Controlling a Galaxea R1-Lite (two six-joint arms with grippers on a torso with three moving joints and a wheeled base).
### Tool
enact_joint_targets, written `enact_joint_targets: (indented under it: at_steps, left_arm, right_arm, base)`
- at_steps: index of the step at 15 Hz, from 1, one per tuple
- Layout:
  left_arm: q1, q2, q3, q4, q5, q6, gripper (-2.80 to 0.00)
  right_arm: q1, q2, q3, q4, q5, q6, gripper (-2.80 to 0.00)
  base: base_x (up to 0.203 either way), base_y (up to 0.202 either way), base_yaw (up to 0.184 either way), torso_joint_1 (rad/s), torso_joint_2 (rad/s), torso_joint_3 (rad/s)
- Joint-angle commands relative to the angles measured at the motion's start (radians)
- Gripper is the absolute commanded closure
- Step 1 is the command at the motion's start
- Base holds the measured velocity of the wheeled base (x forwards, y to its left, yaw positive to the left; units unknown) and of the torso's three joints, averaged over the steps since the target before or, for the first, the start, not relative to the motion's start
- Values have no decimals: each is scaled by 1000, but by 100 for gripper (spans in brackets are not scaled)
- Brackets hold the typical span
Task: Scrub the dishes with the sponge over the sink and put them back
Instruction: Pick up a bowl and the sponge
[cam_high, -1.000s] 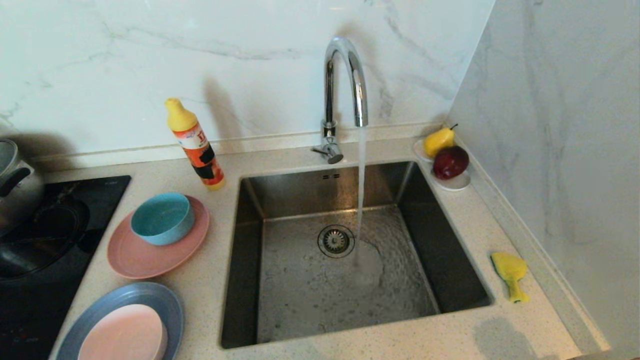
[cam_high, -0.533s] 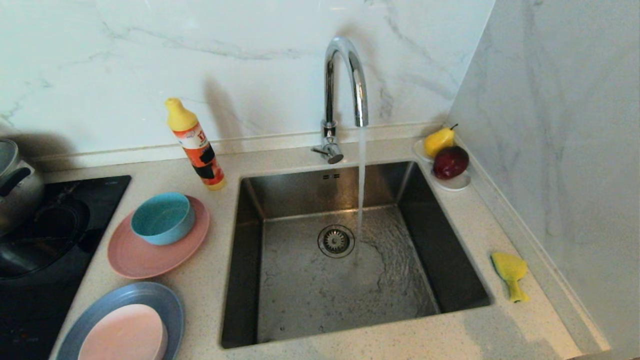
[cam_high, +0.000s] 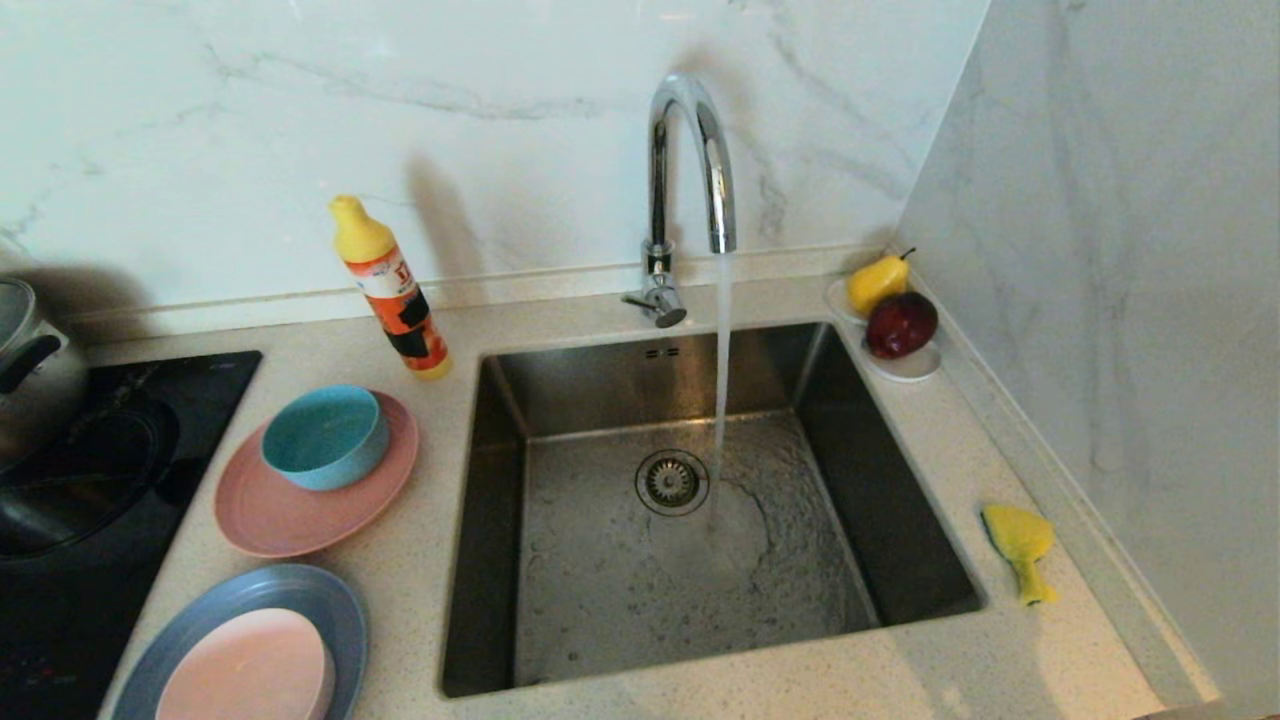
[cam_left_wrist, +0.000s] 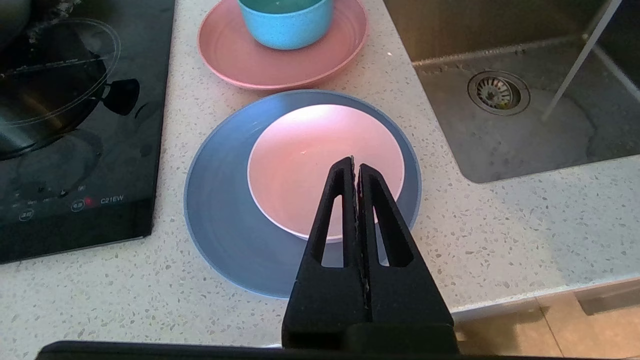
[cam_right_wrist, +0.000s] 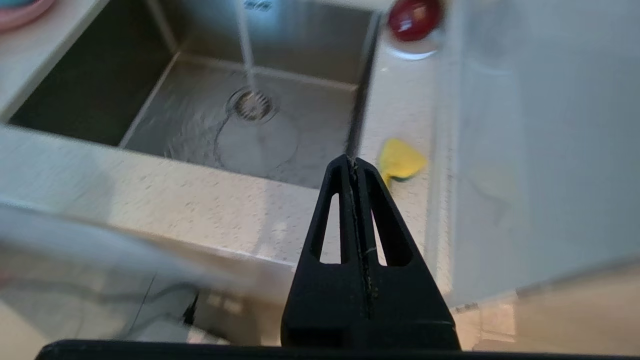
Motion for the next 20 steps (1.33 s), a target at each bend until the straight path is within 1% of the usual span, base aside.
enact_joint_targets:
  at_steps: [1,5,7,9,11,12,15,16,18,19,20]
  left_arm:
    - [1,3,11,0,0,0,0]
    - [1,3,11,0,0,0,0]
    - [1,3,11,0,0,0,0]
    - [1,3,11,0,0,0,0]
    - [1,3,11,0,0,0,0]
    - [1,3,11,0,0,0,0]
    - [1,3,11,0,0,0,0]
    - [1,3,11,0,0,0,0]
    - [1,3,11,0,0,0,0]
    - [1,3,11,0,0,0,0]
    - [1,3,11,0,0,0,0]
  right_arm:
    - [0,191,-48,2,22,-23,0]
    - [11,450,-131,3,28,-51,0]
    - [20,566,-168,3,11,-69,0]
    - [41,663,-188,0,-52,-82,0]
    - [87,754,-194,-5,-154,-78,0]
    - [103,798,-192,-14,-188,-72,0]
    - [117,924,-185,-70,-251,-35,0]
    - [118,960,-185,-76,-279,-23,0]
    - [118,1011,-183,-80,-305,20,0]
    - [118,1026,-173,-82,-315,22,-280]
    - [119,1045,-163,-82,-333,23,-280]
  base:
    - [0,0,0,0,0,0]
    - [0,0,0,0,0,0]
    - [0,0,0,0,0,0]
    - [0,0,0,0,0,0]
    - [0,0,0,0,0,0]
    - [0,0,0,0,0,0]
    - [0,0,0,0,0,0]
    - [0,0,0,0,0,0]
    - [0,0,0,0,0,0]
    - [0,0,0,0,0,0]
    - [0,0,0,0,0,0]
